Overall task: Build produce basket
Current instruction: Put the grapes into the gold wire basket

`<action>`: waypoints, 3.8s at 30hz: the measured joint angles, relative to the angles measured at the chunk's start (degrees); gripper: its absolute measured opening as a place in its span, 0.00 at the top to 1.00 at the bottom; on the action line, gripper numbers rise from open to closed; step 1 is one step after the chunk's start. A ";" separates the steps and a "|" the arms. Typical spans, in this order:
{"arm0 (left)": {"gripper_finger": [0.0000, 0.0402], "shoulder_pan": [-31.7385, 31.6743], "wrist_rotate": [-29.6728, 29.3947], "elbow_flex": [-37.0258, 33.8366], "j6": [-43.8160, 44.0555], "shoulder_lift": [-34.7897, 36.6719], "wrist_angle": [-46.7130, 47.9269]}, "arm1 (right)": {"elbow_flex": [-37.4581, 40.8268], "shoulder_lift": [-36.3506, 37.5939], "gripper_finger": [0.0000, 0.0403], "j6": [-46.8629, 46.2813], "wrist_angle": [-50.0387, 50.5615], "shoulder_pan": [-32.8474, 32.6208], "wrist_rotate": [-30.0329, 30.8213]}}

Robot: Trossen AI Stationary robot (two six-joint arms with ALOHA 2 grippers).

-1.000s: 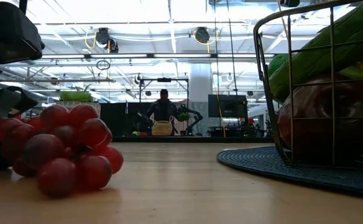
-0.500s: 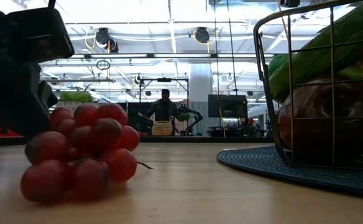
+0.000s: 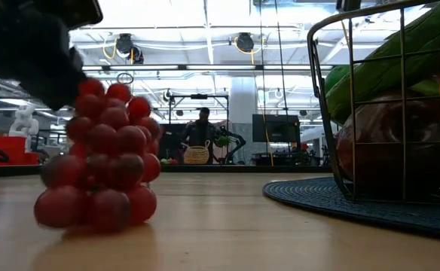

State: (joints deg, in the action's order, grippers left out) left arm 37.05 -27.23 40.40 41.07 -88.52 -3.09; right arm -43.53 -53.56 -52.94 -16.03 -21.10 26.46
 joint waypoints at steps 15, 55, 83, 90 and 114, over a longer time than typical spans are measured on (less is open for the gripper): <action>1.00 -4.78 2.35 1.09 -7.96 5.99 -0.04 | -18.87 -24.63 0.69 1.65 15.05 5.25 -19.86; 1.00 -20.75 10.91 20.90 -21.06 8.71 8.11 | -23.67 -30.38 0.79 30.55 15.55 6.49 -14.34; 1.00 -20.69 12.31 21.00 -21.06 8.71 5.94 | -23.58 -30.41 0.96 35.45 17.95 6.49 -13.26; 0.96 -20.93 12.35 20.98 -20.66 8.71 4.23 | -23.61 -30.34 0.99 33.91 17.17 6.49 -13.84; 0.61 -24.23 10.93 20.98 -12.25 22.00 26.18 | -23.61 -15.31 1.00 18.87 18.68 6.51 -17.58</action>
State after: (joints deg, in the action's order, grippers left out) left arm 12.82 -16.30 61.39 28.82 -66.52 23.08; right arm -67.13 -68.87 -34.07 2.65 -14.59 8.88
